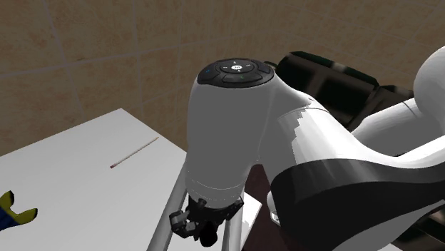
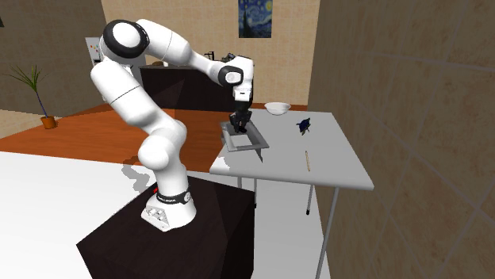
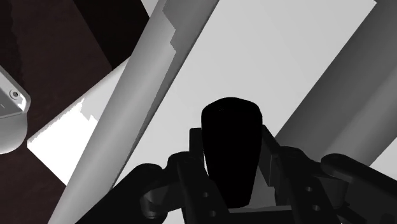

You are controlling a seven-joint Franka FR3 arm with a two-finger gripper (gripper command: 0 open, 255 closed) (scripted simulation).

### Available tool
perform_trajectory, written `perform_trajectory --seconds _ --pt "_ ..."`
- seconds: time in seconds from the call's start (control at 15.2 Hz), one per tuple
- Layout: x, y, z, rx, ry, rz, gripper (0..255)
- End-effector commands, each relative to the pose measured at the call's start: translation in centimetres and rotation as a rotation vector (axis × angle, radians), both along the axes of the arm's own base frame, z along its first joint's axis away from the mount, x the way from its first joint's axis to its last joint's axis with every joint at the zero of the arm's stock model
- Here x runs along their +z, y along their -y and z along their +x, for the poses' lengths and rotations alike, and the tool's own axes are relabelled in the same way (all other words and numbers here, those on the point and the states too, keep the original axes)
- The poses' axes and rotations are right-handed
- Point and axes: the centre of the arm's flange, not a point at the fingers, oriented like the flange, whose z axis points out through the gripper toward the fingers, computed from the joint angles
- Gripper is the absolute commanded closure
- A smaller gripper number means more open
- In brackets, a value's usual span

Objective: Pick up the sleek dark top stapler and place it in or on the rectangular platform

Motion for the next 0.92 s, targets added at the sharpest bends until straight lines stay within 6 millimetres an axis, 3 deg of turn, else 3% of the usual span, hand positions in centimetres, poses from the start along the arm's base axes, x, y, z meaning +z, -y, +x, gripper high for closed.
perform_trajectory --seconds 0.0,0.13,0.2,0.53,0.79,0.86 --pt "-0.5 0.2 0.2 -0.003 0.002 0.002 255" --pt "-0.5 0.2 0.2 -0.003 0.002 0.002 255" --pt "-0.6 0.1 0.3 -0.003 0.002 0.002 0" --pt "-0.5 0.2 0.2 -0.003 0.002 0.002 0" --pt "4.5 0.1 0.6 -0.003 0.002 0.002 0" --pt "4.5 0.1 0.6 -0.003 0.002 0.002 0"
